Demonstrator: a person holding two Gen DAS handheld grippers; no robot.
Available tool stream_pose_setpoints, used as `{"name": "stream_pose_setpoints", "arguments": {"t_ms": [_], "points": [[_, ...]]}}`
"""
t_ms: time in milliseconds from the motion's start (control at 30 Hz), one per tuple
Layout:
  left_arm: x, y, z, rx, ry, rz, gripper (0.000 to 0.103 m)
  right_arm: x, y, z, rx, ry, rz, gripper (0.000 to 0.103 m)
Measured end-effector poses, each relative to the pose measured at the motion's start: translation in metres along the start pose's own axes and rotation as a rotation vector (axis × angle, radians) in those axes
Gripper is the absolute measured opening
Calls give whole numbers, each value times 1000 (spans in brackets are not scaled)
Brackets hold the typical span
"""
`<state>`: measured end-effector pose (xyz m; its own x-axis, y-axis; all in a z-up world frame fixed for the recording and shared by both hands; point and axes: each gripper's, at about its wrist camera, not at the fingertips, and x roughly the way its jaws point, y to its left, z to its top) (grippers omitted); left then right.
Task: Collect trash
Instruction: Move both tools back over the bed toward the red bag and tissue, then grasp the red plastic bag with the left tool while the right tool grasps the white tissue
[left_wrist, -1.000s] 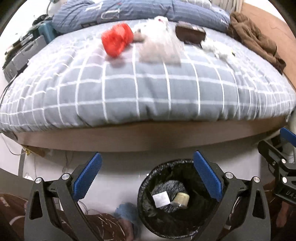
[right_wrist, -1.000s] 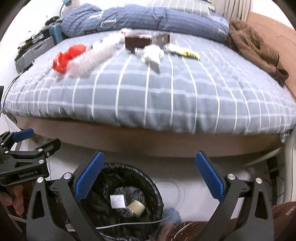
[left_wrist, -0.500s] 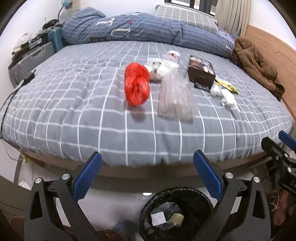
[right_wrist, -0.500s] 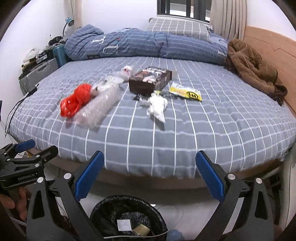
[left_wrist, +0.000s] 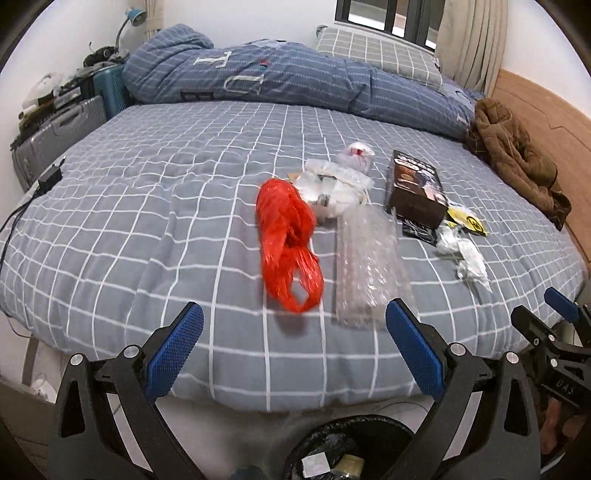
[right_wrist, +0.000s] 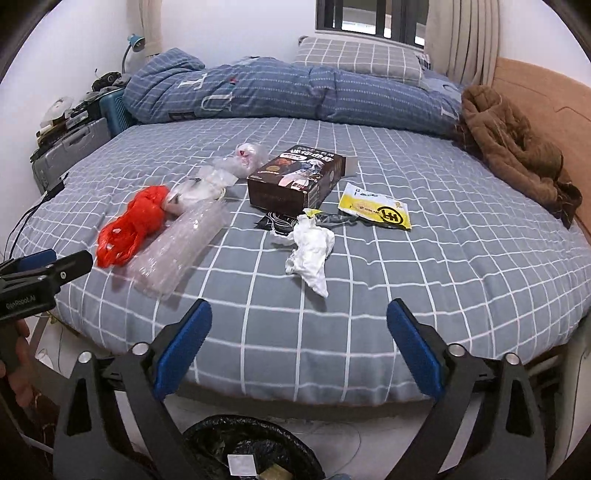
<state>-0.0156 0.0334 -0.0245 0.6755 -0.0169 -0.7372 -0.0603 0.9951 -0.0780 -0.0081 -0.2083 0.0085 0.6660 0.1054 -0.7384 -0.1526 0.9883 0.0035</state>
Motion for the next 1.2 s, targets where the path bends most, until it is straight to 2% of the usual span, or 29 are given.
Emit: {"name": "stream_pose_setpoints", "arguments": {"t_ms": [267, 600, 833, 900, 1033, 1200], "points": [[26, 8, 20, 4, 13, 8, 96, 27, -5, 17, 15, 25, 24, 80], [63, 15, 51, 5, 30, 22, 96, 66, -16, 40, 22, 64, 34, 63], [94, 16, 70, 14, 56, 36, 90, 92, -20, 48, 13, 96, 39, 54], [103, 17, 74, 12, 70, 32, 83, 97, -21, 49, 13, 105, 47, 50], [117, 15, 79, 26, 94, 30, 76, 106, -19, 51, 6, 126, 63, 41], [130, 14, 79, 33, 127, 12, 53, 112, -15, 50, -7, 150, 74, 33]]}}
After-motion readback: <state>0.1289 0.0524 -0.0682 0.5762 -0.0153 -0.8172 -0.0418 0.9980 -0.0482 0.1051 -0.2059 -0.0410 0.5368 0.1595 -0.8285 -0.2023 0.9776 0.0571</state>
